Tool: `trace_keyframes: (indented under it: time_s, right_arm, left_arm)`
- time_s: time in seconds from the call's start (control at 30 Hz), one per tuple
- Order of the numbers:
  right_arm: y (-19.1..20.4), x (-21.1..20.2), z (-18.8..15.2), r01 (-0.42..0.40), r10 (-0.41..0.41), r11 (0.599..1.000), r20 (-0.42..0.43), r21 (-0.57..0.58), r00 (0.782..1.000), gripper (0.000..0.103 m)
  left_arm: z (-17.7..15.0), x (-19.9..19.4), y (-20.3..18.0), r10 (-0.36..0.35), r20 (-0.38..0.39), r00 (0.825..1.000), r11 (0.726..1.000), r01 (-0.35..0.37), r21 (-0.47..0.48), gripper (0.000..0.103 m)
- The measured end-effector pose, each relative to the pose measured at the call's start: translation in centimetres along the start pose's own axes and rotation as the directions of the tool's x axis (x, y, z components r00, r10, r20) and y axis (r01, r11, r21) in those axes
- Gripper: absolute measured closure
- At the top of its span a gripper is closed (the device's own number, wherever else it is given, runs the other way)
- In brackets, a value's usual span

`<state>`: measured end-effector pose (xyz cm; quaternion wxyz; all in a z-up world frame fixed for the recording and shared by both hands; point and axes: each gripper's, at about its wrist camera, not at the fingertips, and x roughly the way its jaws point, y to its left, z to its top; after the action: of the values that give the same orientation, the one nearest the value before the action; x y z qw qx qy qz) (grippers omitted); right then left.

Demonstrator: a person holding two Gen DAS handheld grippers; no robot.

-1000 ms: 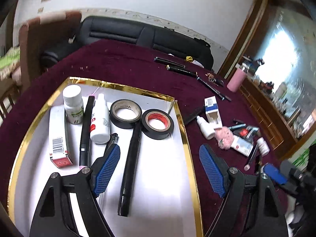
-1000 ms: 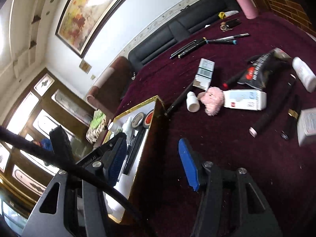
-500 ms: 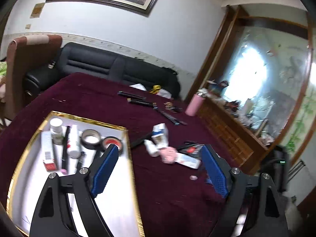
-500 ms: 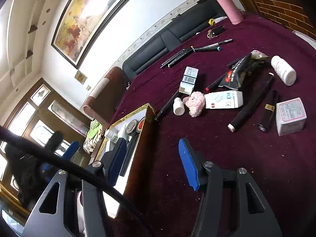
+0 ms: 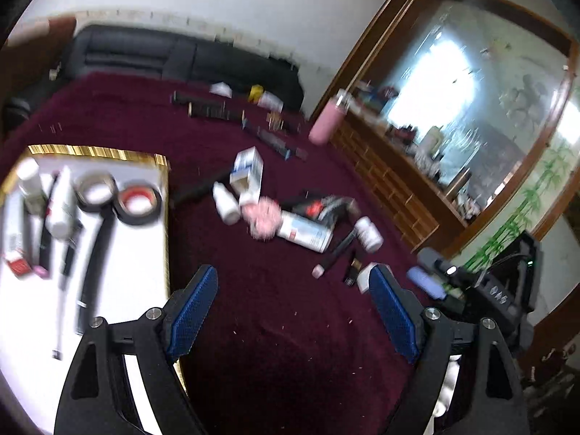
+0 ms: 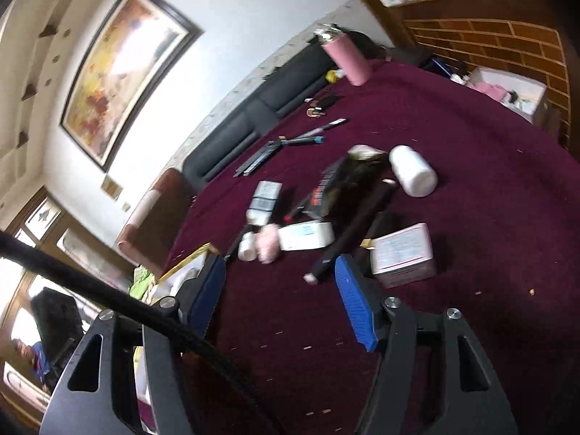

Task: Organize objects
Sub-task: 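Move the left gripper to the small white dropper bottle and grasp it, then lift the dropper bottle with the left gripper while the right grasps the pink pom-pom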

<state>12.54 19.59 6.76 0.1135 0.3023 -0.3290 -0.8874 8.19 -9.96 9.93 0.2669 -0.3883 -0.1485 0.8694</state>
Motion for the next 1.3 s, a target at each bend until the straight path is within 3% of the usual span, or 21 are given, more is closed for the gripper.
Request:
trace_keyframes:
  time_s: [0.1,0.3,0.57,0.63,0.7,0.8,0.87,0.97,1.07,1.2,1.3]
  right_arm:
    - [-1.5,0.9,0.5,0.031,-0.031,1.0,-0.002,0.003,1.0,0.04]
    - [-3.4,2.7,1.7,0.081,-0.08,0.996,0.029,-0.033,0.996,0.04]
    - [-5.0,3.6,2.1,0.008,-0.008,1.0,-0.007,-0.003,1.0,0.039]
    - [-5.1,3.6,2.1,-0.01,0.01,1.0,-0.012,0.001,1.0,0.039]
    - [-5.2,3.6,2.1,-0.023,0.023,1.0,-0.017,0.004,1.0,0.038]
    - [-5.2,3.6,2.0,-0.05,0.05,0.999,-0.022,0.013,0.999,0.035]
    - [-5.2,3.6,1.9,-0.057,0.057,0.998,-0.021,0.014,0.998,0.033]
    - [-5.0,3.7,1.8,-0.061,0.061,0.998,-0.024,0.007,0.998,0.031]
    - [-4.9,3.8,1.8,-0.057,0.057,0.998,-0.024,-0.001,0.998,0.031]
    - [-4.7,3.8,1.6,-0.055,0.054,0.998,-0.022,-0.014,0.998,0.029]
    - [-4.6,3.9,1.8,-0.053,0.052,0.998,-0.022,-0.024,0.998,0.027]
  left_arm:
    - [0.0,3.2,0.0,0.042,-0.056,0.998,0.999,-0.042,0.005,0.022]
    - [2.6,7.6,0.7,0.178,-0.056,0.982,0.984,-0.177,0.02,0.022]
    - [6.4,13.6,2.5,0.29,-0.087,0.953,0.957,-0.29,0.018,0.023]
    - [7.1,15.1,3.0,0.308,-0.101,0.946,0.951,-0.307,0.022,0.028]
    - [7.4,16.3,3.2,0.334,-0.118,0.935,0.943,-0.331,0.042,0.05]
    - [7.4,17.5,3.6,0.357,-0.152,0.922,0.934,-0.351,0.07,0.071]
    - [7.2,18.0,3.5,0.379,-0.166,0.91,0.925,-0.367,0.098,0.077]
    - [6.8,18.9,3.2,0.43,-0.18,0.885,0.901,-0.41,0.142,0.077]
    - [6.6,19.2,3.1,0.459,-0.175,0.871,0.886,-0.434,0.166,0.077]
    - [6.2,18.4,3.0,0.427,-0.176,0.887,0.903,-0.406,0.143,0.081]
    - [5.8,16.4,2.6,0.372,-0.15,0.916,0.927,-0.36,0.104,0.081]
